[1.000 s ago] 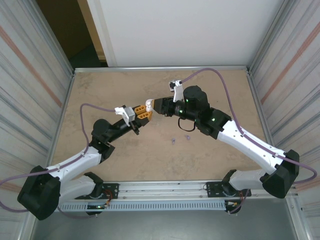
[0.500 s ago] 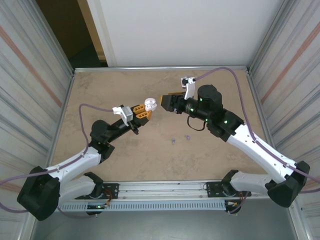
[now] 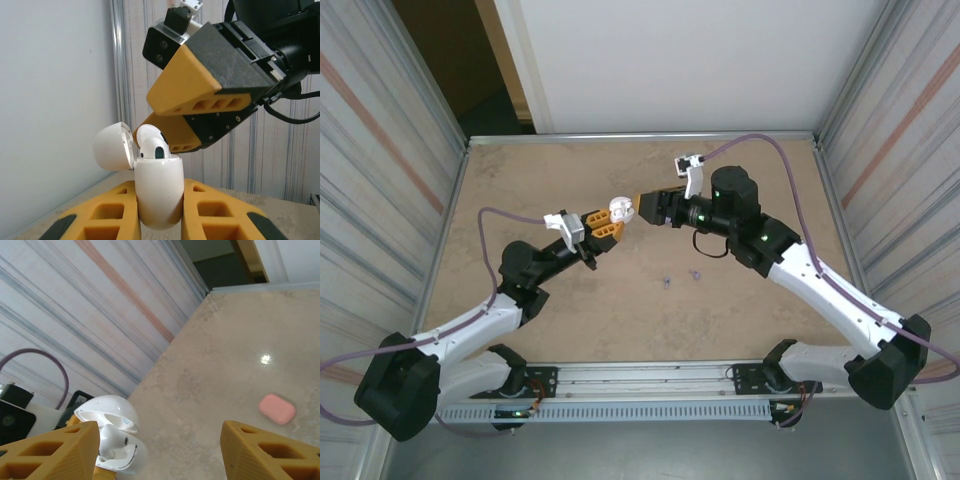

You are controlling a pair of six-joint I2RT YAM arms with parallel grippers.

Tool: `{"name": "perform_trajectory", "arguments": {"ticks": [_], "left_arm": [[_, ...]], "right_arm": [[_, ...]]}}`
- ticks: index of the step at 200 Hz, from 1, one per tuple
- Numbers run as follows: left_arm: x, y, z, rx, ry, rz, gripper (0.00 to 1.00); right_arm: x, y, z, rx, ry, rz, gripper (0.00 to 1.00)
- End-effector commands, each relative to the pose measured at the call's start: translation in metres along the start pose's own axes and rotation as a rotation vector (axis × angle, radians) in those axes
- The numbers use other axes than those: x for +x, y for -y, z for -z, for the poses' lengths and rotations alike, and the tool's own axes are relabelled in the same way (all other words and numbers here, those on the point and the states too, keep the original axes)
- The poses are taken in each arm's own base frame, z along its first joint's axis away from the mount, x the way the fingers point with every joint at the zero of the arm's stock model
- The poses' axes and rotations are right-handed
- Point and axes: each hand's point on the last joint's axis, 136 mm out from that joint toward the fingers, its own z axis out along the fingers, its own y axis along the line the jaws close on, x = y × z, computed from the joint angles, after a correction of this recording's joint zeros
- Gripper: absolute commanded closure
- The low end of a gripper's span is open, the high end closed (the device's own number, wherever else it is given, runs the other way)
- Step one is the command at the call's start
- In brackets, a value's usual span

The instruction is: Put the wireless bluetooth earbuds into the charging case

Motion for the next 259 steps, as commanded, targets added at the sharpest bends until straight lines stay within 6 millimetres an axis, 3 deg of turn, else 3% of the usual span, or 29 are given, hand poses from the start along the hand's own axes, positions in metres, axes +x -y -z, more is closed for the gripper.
{"name": "perform_trajectory", "arguments": {"ticks": [1, 121, 197, 259], "left_arm": [[-0.018, 0.008, 0.001, 0.033, 0.06, -0.02, 1.0], [-0.021, 0.009, 0.003, 0.024, 0.069, -0.029, 1.0], [-0.021, 0.009, 0.002, 0.031, 0.065, -0.028, 1.0], [-0.022, 0.009, 0.002, 0.03, 0.066, -0.025, 1.0]], "right_arm": [[-0.013, -0.012, 0.001, -0.044, 0.022, -0.006, 0.36], [0.01, 0.0, -0.006, -0.009, -0.043, -0.038, 0.36], [-0.014, -0.02, 0.007, -0.044, 0.016, 0.016, 0.35], [-0.014, -0.023, 0.0, -0.064, 0.008, 0.018, 0.35]]}}
